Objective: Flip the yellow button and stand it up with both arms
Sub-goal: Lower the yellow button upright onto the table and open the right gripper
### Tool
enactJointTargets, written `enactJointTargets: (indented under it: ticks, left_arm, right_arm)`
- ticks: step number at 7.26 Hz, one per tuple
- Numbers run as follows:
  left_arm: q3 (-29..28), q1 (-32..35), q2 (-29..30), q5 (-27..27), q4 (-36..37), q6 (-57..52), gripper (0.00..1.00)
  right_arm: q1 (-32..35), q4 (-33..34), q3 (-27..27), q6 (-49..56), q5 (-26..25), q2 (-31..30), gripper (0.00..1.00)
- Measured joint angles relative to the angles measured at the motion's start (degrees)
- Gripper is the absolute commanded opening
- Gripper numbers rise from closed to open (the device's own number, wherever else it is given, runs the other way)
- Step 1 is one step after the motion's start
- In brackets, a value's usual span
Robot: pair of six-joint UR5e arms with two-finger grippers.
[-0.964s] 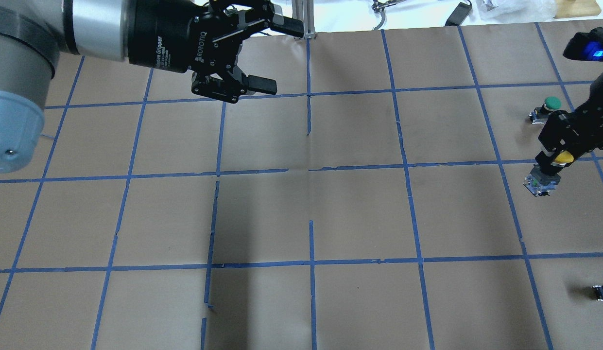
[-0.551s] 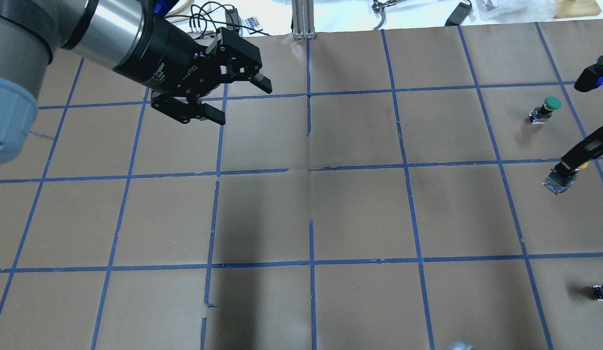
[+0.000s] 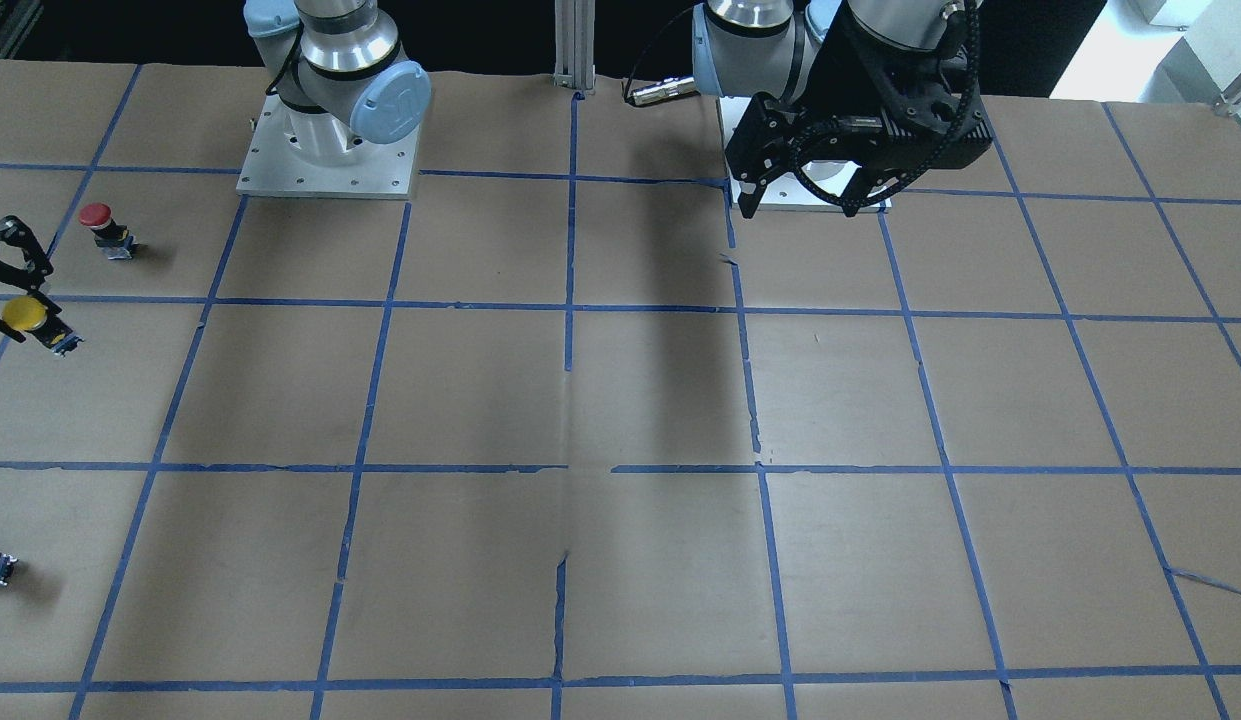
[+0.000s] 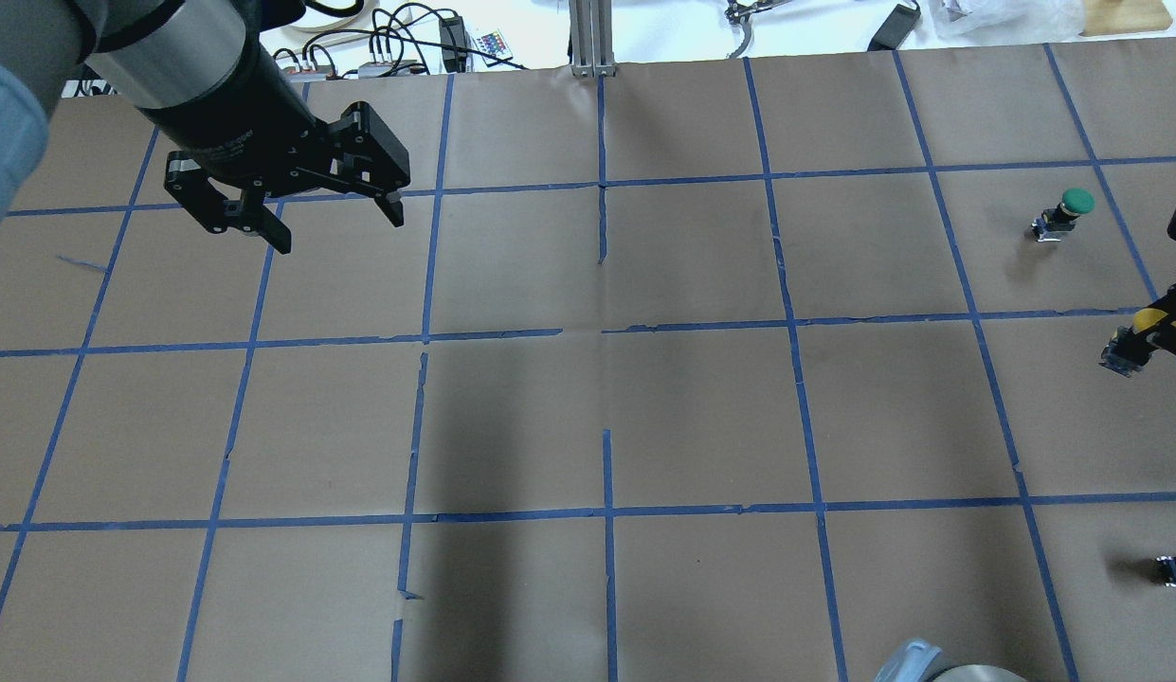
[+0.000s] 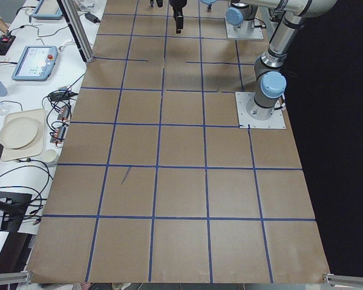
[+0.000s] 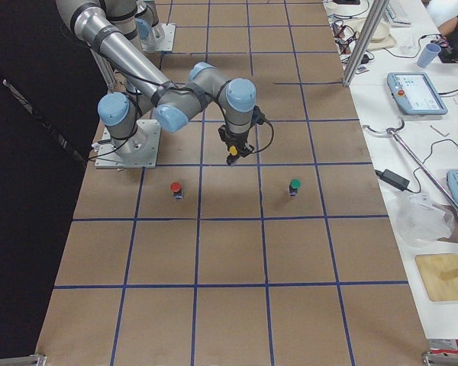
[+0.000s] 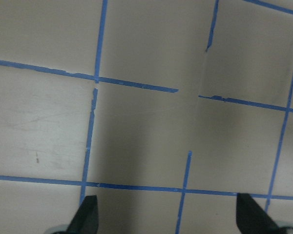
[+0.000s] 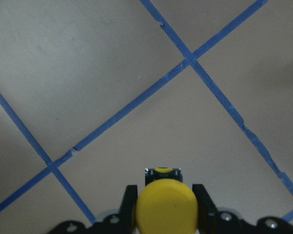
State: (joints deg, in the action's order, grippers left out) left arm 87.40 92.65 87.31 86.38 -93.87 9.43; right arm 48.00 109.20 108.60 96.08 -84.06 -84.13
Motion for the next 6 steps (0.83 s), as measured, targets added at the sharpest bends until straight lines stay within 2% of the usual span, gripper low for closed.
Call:
enactJointTargets:
  ticks: [1, 3, 6]
  left_arm:
    - [-0.10, -0.29, 0.02, 2.94, 0.01, -3.46, 1.00]
    - [-1.09, -2.21, 0.34, 1.26, -0.33, -9.24, 1.00]
    - [-1.72, -4.09, 0.62, 0.11, -1.98, -15.20, 0.99]
  right_arm:
    - [-1.34, 2.18, -0.07, 6.23, 1.33, 2.65, 0.15]
    - [-3.35, 4.24, -0.03, 18.20, 2.97, 5.37, 0.16]
    - [-4.02, 4.47, -0.25, 23.79, 3.80, 8.59, 0.20]
